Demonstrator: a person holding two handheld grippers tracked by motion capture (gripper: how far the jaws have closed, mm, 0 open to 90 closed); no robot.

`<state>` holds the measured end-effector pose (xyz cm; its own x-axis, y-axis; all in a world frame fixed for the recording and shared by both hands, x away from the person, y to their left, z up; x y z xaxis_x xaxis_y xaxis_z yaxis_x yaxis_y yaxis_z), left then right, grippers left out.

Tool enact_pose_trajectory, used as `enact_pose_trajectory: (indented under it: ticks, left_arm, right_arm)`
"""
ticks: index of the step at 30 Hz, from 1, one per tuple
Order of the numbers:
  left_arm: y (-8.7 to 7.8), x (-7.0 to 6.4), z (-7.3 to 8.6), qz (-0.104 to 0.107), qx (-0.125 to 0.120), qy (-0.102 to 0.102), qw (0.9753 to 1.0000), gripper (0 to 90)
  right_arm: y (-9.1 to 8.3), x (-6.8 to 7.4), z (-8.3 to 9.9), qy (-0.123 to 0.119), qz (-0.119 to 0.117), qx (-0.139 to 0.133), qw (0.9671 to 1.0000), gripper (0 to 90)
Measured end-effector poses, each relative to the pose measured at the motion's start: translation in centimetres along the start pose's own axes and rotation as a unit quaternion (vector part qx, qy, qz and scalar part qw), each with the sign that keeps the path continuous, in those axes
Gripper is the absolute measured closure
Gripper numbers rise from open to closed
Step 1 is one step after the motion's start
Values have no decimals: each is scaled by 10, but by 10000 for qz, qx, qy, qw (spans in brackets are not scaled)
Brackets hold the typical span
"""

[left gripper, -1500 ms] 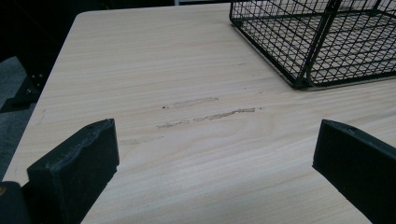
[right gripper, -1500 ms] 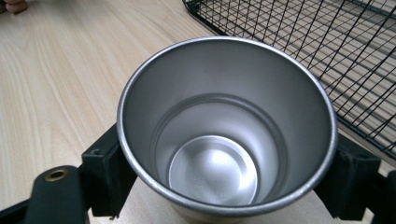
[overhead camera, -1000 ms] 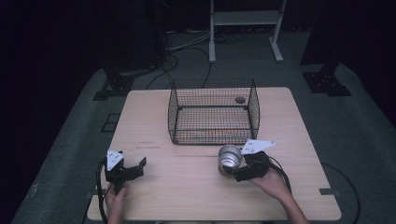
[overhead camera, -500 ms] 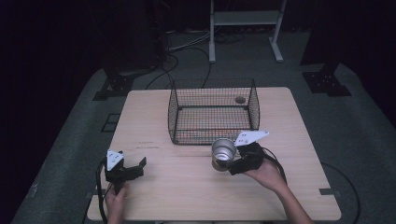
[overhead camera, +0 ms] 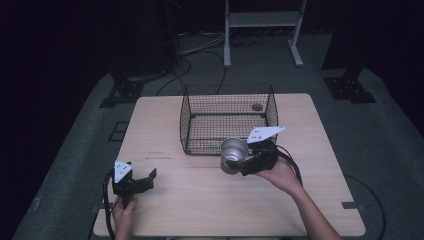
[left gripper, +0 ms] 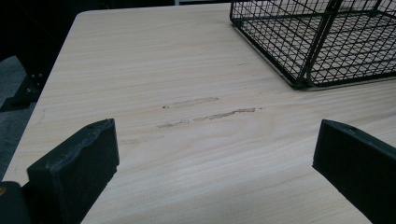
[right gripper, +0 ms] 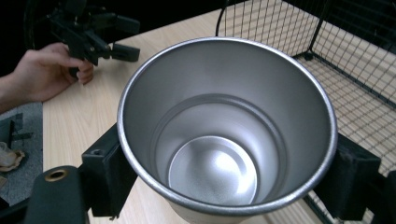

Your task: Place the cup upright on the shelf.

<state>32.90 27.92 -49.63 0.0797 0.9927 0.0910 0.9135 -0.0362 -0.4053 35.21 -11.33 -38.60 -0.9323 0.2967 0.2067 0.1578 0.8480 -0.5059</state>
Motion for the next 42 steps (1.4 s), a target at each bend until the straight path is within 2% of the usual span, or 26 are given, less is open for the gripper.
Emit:
enact_pose_trajectory:
  ticks: [4, 13, 24, 42]
  left_arm:
    - [-1, 1, 0, 4, 34, 18, 10000, 0]
    - [-1, 1, 0, 3, 35, 27, 10000, 0]
    - [0, 1, 0, 5, 8, 3, 10000, 0]
    - [0, 1, 0, 5, -8, 14, 10000, 0]
  right_arm:
    - [0, -2, -15, -50, -18, -5, 10000, 179]
    - [3, -7, -36, -96, -13, 32, 9999, 180]
    - [7, -19, -51, -73, 29, 137, 9999, 180]
    - [10, -40, -80, -49, 279, 299, 9992, 180]
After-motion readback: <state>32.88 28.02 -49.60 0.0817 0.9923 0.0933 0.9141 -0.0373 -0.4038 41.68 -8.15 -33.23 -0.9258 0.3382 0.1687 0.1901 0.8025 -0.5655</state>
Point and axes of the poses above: each handheld gripper's, and its own axes: y roughly forward along the jaws, z roughly out of its underside, x roughly to its left, the point moved 3 cm from there along y, roughly forward along the jaws, and after that the axes turned 14 degrees about -z, right-handed, at the moved point
